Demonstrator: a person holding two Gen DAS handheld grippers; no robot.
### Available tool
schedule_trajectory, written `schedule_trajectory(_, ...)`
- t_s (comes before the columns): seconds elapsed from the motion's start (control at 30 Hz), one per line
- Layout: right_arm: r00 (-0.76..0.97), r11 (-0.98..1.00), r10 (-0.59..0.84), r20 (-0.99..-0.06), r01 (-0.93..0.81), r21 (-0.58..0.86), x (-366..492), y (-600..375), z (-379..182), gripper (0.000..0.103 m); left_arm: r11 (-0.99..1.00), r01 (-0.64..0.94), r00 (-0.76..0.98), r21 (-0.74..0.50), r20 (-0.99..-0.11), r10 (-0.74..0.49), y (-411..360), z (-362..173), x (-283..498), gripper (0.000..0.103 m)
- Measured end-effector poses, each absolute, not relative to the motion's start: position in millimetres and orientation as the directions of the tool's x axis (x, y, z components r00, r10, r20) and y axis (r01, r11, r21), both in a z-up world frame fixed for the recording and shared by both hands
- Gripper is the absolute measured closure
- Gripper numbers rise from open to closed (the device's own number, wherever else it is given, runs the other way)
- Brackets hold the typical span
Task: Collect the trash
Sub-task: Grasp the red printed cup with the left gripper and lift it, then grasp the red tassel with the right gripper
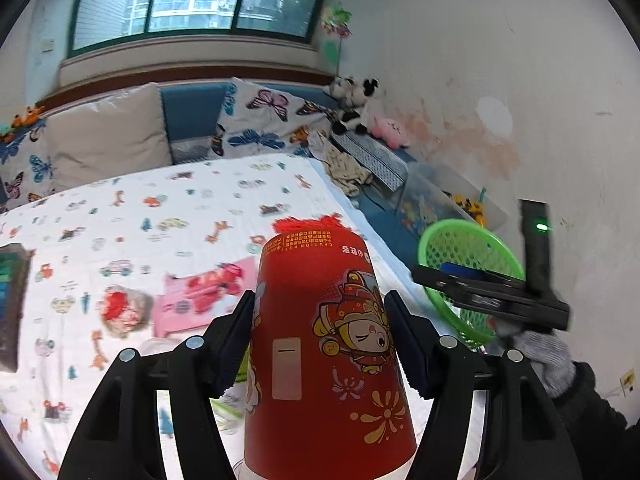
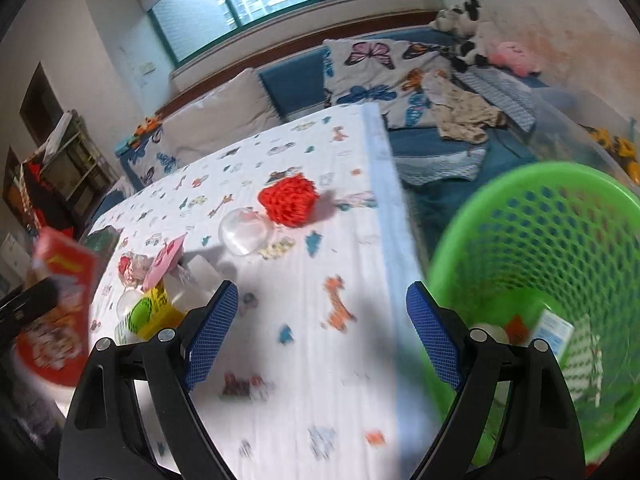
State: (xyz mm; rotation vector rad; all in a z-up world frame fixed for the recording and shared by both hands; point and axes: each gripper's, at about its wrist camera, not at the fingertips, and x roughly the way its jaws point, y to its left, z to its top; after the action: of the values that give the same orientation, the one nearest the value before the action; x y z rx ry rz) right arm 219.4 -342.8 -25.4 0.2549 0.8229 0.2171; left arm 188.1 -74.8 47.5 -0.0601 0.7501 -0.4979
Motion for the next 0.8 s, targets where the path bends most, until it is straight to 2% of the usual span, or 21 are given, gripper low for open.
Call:
schedule_trajectory(0.37, 0.622, 0.933, 0.332, -0.709, -0.107, 0.343, 303.2, -307.2, -46.6, 0.021, 0.889, 0.383, 0.642, -0.249, -0.620, -0.450, -40.7, 49.2, 181.1, 0.040)
schedule_trajectory(0.67, 0.595, 0.929, 0.325, -0.735, -0.056, 0.366, 345.8, -302.8, -68.6, 0.024, 0.886, 0.383, 0.641, -0.259, -0.616, -0.457, -34.8, 47.8, 182.6, 0.040)
schedule_trajectory(0.8, 0.573, 0.927, 0.329, -0.751, -0.044, 0.372, 355.4, -300.7, -79.4, 0.031, 0.888, 0.380, 0.642, -0.259, -0.617, -0.455, -35.4, 47.0, 182.8, 0.040)
